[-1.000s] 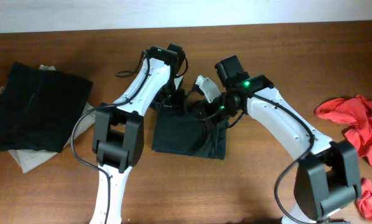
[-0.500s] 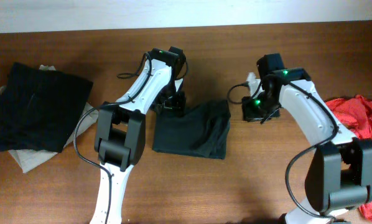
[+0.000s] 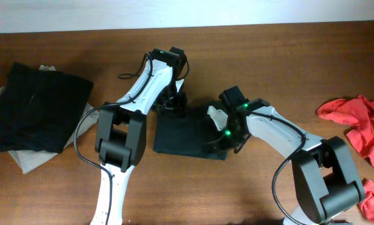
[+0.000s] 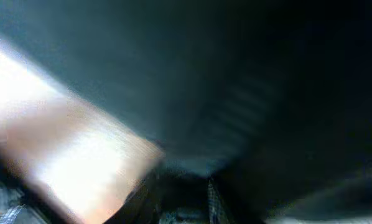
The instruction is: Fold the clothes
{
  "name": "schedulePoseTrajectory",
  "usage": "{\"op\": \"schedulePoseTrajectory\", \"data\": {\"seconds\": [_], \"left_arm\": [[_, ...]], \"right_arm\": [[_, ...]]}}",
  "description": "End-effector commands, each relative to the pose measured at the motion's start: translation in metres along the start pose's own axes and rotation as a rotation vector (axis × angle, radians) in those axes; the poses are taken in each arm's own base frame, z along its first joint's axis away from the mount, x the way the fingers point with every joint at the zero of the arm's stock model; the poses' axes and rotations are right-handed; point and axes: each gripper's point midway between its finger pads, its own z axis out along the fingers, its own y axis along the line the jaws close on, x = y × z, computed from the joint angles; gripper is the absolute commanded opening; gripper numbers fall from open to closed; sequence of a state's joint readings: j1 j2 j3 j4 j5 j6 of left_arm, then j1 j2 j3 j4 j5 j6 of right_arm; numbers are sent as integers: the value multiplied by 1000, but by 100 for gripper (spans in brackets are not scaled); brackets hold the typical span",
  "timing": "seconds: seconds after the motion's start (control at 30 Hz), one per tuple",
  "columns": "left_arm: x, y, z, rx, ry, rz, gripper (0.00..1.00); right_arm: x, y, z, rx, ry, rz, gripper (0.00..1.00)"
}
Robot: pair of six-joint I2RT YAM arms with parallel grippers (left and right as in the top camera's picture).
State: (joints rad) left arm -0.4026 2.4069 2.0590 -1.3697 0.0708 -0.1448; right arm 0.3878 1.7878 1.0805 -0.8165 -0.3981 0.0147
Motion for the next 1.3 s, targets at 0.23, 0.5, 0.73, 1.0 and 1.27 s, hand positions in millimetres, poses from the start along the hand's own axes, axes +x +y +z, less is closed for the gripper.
{"op": "schedulePoseTrajectory", "data": {"seconds": [0.23, 0.5, 0.73, 1.0, 1.27], "left_arm": [[35, 5, 5, -21, 159, -22, 67], [-22, 7, -81, 36, -252, -62, 78], [-16, 8, -36, 20, -149, -63, 78], [28, 17, 30, -12, 68, -77, 73], [72, -9, 19, 139, 207, -102, 51]], "right_arm": [[25, -110, -82, 469, -128, 420, 23], [13, -6, -95, -42, -209, 157, 23], [21, 15, -25, -72, -26, 55, 23], [7, -97, -13, 327, -54, 234, 16], [-51, -123, -81, 358, -245, 240, 27]]}}
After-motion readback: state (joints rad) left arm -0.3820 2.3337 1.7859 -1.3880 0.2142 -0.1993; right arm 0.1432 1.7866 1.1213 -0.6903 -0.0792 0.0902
